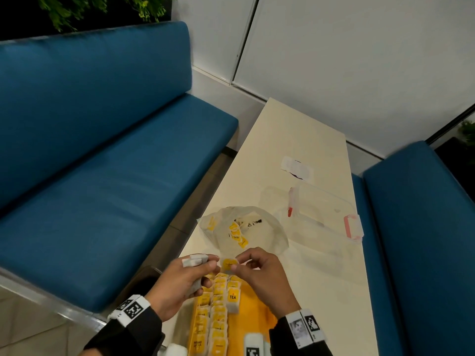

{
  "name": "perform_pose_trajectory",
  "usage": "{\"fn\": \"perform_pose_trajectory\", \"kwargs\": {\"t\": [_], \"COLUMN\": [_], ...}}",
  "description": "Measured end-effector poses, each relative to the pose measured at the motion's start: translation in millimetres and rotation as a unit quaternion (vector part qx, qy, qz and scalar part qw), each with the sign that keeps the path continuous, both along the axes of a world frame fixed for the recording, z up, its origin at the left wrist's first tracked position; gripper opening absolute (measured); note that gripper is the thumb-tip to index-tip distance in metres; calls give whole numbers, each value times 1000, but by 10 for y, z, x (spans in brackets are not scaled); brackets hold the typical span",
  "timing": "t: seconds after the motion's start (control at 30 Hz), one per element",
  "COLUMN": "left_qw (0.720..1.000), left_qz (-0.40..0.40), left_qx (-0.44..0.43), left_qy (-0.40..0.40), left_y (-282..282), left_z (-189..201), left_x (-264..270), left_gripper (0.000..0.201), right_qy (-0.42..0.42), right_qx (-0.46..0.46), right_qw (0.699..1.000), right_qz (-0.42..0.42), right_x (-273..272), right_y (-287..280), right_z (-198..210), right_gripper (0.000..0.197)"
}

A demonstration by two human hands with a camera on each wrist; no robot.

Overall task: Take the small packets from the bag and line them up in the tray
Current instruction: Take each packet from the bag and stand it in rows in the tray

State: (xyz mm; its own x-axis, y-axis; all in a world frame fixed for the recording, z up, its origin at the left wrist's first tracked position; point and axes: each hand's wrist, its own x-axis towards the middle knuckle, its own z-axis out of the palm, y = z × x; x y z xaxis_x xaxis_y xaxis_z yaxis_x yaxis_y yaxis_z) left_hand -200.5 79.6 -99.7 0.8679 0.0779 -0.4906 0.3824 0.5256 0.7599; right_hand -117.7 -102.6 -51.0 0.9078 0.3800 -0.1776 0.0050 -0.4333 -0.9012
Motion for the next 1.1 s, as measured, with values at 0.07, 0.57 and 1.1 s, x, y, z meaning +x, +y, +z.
{"fn": "perform_pose_trajectory", "kwargs": {"t": [0.07, 0.57, 1.1], "left_qw": [1000, 986, 966], "left_qz": [-1, 82, -17], "left_qx": [19, 141, 260], "left_qy": [1, 32, 3], "left_y": [19, 41, -36], "left_z": [-12, -361, -595], "left_x": [-6, -90, -123], "left_gripper": [18, 11, 50], "right_qy": [-12, 169, 153], "right_qx": [-22, -123, -218], "right_qw": [1000, 978, 962], "right_qz": [-1, -24, -60], "right_x": [-11, -221, -297], "right_y": [-59, -416, -281], "right_z": [-21, -606, -904], "right_gripper": [12, 17, 14]}}
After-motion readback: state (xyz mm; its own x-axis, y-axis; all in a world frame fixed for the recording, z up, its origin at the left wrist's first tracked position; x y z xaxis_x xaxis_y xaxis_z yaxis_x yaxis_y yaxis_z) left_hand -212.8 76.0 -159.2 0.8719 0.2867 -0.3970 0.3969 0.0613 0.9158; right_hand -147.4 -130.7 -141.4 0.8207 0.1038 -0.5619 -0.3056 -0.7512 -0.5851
